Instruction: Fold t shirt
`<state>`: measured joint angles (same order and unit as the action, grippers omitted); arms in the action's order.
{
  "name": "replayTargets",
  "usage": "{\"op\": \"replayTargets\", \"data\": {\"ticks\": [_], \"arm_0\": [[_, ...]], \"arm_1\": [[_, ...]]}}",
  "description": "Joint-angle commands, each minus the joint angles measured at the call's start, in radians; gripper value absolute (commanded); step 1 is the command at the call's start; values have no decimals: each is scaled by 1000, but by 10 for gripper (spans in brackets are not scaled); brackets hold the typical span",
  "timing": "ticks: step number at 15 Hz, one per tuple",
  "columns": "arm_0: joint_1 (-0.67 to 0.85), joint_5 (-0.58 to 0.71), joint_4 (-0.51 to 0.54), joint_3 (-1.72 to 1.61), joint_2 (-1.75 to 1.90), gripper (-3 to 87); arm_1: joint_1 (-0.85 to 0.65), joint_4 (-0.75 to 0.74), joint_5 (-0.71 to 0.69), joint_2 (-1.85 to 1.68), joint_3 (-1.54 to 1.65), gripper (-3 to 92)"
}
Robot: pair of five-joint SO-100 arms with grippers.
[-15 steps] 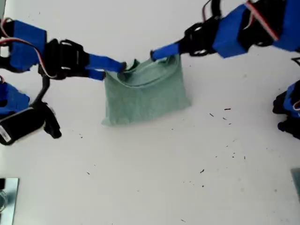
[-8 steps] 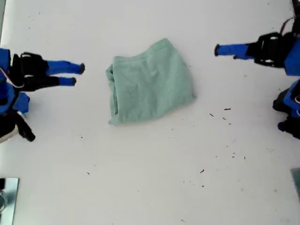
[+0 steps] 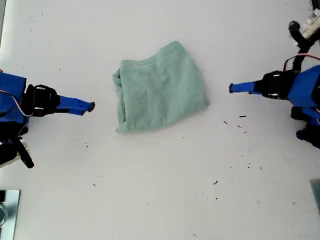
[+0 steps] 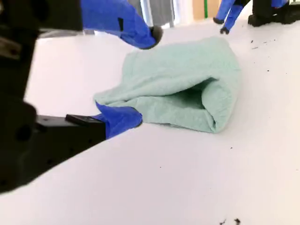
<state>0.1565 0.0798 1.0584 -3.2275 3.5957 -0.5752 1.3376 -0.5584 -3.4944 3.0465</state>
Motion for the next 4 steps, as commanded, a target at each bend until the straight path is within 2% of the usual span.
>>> {"op": "replayTargets", "data": {"ticks": [1,4], "arm_0": [[-26,14,-23,-12,6,213],[-26,14,-23,-12,6,211]], "arm_1": [[21,0,-261,-9,60,247],[23,0,-261,-9,60,220]]}}
